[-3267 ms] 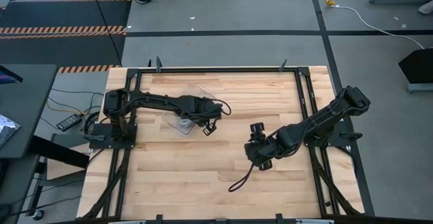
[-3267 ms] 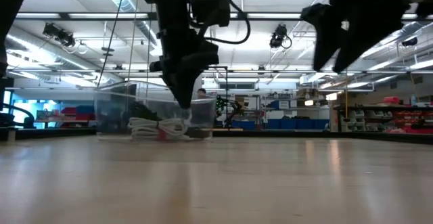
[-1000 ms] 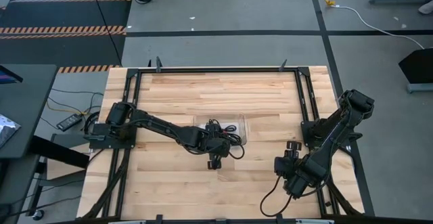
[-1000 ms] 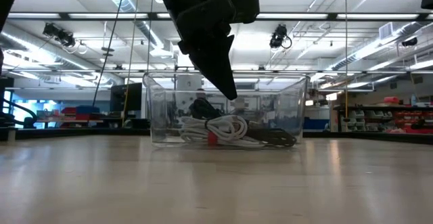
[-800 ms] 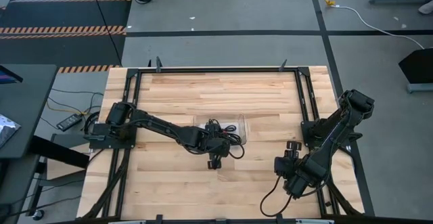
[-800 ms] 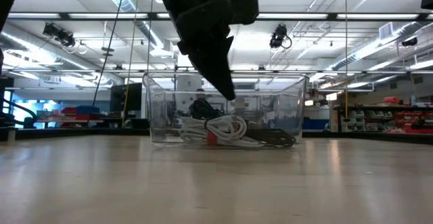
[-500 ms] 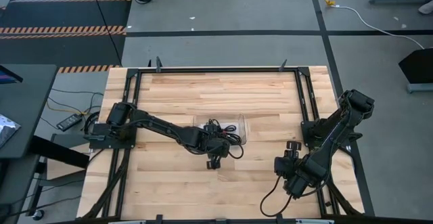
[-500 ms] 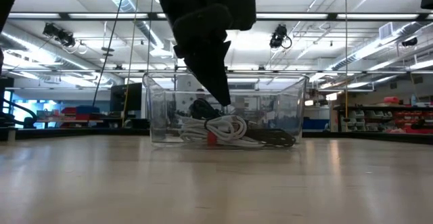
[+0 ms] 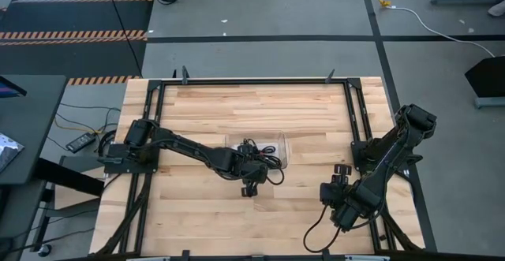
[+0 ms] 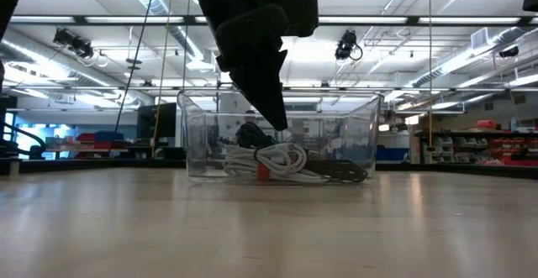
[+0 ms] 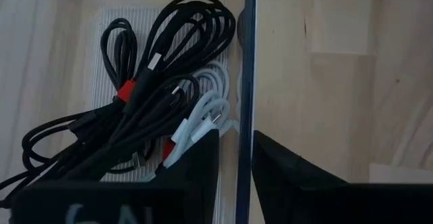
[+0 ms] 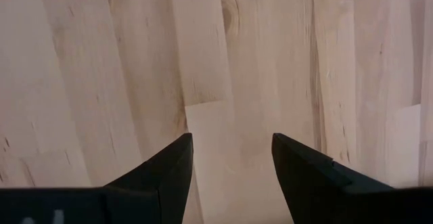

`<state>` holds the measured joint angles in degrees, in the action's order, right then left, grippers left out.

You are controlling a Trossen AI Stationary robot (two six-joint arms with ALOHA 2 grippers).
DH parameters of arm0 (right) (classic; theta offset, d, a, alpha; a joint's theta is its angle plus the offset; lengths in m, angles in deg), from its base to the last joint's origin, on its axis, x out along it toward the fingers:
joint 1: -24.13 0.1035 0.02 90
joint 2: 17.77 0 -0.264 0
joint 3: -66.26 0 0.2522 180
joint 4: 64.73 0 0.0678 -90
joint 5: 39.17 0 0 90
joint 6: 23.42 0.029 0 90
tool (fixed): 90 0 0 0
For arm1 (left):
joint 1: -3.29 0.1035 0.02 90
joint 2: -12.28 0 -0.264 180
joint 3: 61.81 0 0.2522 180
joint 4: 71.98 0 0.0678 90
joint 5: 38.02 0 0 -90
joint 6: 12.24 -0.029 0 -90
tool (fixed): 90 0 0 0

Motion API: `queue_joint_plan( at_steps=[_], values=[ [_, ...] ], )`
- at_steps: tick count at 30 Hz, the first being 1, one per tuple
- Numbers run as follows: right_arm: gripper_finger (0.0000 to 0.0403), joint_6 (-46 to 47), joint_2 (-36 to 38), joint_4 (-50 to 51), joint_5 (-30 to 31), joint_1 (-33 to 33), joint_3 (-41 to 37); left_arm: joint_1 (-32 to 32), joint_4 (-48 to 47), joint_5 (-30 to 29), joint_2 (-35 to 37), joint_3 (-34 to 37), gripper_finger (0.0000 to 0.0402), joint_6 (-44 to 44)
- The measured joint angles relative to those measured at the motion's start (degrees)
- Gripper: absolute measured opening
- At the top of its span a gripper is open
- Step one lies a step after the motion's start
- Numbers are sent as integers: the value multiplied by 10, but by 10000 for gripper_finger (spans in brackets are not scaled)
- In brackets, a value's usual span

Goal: Pick and place USB-C Cables
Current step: Move the transparent bin to the center of the table

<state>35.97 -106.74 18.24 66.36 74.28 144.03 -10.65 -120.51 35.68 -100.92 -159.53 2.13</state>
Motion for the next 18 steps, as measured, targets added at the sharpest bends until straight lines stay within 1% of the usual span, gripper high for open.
queue_joint_plan(
  at_steps=[4, 11, 15, 18],
  values=[
    [208, 0, 0, 0, 0, 0, 0, 0, -15, 0, 6, 0, 91, 0],
    [208, 0, 0, 1, -4, 0, 3, -3, -12, 0, 38, 0, 92, 4],
    [208, 0, 0, 4, -40, 0, 31, -10, -5, 0, 64, 0, 92, 4],
    [208, -12, 0, 5, -47, 0, 65, -17, 10, 0, 85, 0, 92, -5]
  ],
)
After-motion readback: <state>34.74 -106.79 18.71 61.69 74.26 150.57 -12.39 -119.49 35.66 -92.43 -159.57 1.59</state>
